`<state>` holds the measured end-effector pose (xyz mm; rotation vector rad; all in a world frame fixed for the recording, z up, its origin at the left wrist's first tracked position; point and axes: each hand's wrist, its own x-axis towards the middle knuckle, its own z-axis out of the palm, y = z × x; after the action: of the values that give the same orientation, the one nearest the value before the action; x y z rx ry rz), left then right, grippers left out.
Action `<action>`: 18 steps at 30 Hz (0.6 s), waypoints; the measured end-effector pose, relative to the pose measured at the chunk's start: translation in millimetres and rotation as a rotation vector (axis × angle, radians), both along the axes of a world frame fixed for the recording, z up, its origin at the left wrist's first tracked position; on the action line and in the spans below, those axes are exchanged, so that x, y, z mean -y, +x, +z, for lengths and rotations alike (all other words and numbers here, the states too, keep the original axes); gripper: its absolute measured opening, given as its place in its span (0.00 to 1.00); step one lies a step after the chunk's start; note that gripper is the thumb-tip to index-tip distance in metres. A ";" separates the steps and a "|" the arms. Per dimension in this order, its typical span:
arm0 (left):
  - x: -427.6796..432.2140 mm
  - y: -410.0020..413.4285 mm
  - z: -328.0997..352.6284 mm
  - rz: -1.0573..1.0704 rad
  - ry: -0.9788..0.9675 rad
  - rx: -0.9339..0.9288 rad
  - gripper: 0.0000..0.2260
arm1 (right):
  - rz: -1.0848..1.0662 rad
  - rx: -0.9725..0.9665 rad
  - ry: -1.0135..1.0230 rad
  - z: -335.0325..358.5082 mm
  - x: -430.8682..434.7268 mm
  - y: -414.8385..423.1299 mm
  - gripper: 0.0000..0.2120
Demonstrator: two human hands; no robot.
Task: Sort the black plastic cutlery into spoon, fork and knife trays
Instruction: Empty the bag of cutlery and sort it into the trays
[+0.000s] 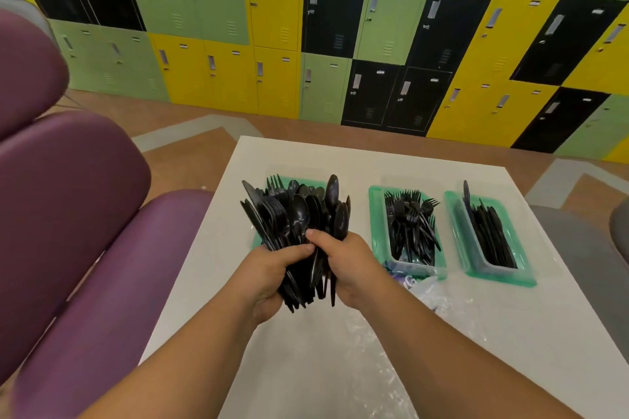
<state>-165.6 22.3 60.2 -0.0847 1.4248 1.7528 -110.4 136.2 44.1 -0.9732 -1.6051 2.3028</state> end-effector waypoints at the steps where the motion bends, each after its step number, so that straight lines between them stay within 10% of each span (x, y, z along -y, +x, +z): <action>1: 0.7 -5.2 -2.9 0.014 -0.014 0.005 0.08 | 0.032 0.021 0.020 -2.3 0.5 -5.7 0.05; 18: 4.0 -72.1 -30.2 0.199 -0.129 0.035 0.01 | -0.028 0.258 0.040 -12.4 -33.2 -92.1 0.14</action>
<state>-237.7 18.4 30.0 -0.3340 1.5465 1.8071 -202.5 169.4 31.7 -1.3192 -1.7100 2.1905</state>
